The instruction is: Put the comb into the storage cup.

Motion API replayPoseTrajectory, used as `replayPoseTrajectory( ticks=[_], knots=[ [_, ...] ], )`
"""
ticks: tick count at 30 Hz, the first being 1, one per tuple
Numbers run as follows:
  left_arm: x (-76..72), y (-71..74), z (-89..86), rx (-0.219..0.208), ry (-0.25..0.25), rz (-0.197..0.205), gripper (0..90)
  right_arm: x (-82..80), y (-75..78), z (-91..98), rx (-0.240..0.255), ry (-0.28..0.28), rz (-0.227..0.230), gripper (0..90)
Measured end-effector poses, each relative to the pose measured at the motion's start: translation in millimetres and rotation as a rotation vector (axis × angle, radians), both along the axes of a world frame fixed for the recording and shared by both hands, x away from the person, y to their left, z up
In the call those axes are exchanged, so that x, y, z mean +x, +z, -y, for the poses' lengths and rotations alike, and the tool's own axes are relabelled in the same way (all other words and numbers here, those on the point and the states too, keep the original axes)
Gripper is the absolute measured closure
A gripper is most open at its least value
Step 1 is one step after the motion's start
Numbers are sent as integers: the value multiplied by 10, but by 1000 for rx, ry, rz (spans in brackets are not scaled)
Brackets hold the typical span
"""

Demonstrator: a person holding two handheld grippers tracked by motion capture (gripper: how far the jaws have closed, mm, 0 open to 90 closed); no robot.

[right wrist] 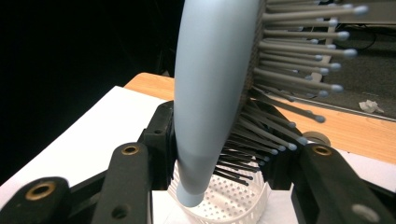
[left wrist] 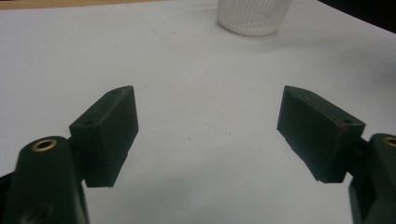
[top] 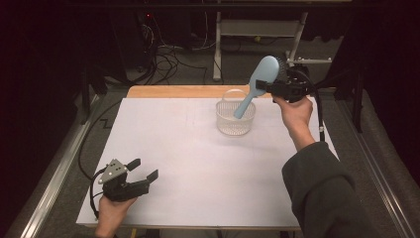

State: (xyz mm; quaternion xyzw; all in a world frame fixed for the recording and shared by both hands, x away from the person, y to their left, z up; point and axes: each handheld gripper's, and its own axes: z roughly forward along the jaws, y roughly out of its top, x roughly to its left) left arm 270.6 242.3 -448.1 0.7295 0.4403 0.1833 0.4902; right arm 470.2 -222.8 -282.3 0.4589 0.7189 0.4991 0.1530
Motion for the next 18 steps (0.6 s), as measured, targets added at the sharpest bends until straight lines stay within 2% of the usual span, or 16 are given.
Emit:
replayPoseTrajectory(
  ticks=[18],
  knots=[
    [-3,4,-10,-4,0,-1,199,128,-174,-191,-27,-21,-13,551]
  ],
)
